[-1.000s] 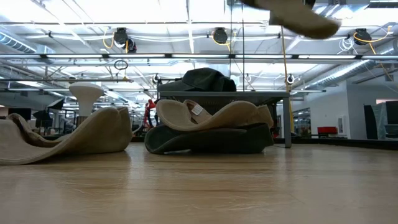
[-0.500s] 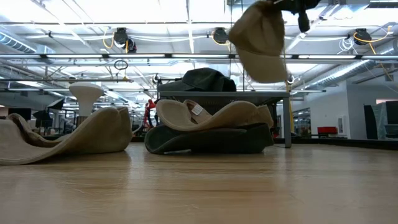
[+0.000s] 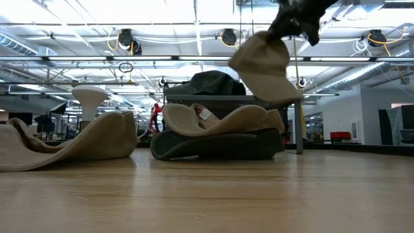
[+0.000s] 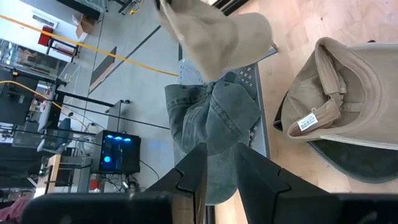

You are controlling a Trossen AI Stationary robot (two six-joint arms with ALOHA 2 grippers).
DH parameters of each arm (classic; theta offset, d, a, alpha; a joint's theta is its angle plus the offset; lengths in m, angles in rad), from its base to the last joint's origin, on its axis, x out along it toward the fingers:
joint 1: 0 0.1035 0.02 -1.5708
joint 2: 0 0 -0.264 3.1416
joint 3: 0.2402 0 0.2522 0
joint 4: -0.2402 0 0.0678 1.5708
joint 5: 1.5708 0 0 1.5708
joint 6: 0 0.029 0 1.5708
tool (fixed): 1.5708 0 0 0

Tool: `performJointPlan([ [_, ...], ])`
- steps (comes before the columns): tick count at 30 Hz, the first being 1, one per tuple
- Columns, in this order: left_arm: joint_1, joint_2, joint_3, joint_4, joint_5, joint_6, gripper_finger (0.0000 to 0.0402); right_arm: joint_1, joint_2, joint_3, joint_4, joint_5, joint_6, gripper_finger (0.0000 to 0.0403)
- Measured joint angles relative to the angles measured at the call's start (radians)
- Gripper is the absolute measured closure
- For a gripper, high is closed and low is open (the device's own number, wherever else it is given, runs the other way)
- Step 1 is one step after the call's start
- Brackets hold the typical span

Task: Pick & Place hat
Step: Put the bottom right brown cap on the shelf

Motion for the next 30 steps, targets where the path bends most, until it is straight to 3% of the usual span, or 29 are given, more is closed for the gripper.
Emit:
performJointPlan([
  [4, -0.004, 0.000, 0.000, 0.000, 0.000, -0.009, 0.0316, -0.062, 0.068, 0.033, -0.002, -0.073, 0.066, 0.0368],
  [8, -0.008, 0.000, 0.000, -0.006, 0.000, -0.012, 0.0316, -0.131, 0.160, 0.106, -0.017, -0.161, 0.006, 0.0368],
  [16, -0.008, 0.000, 0.000, -0.007, 0.001, 0.005, 0.0316, -0.234, 0.357, 0.374, -0.313, -0.354, -0.207, 0.0368],
  [30, -0.008, 0.000, 0.000, -0.007, 0.002, -0.027, 0.0316, -0.328, 0.590, 0.736, -0.586, -0.344, -0.651, 0.0368],
])
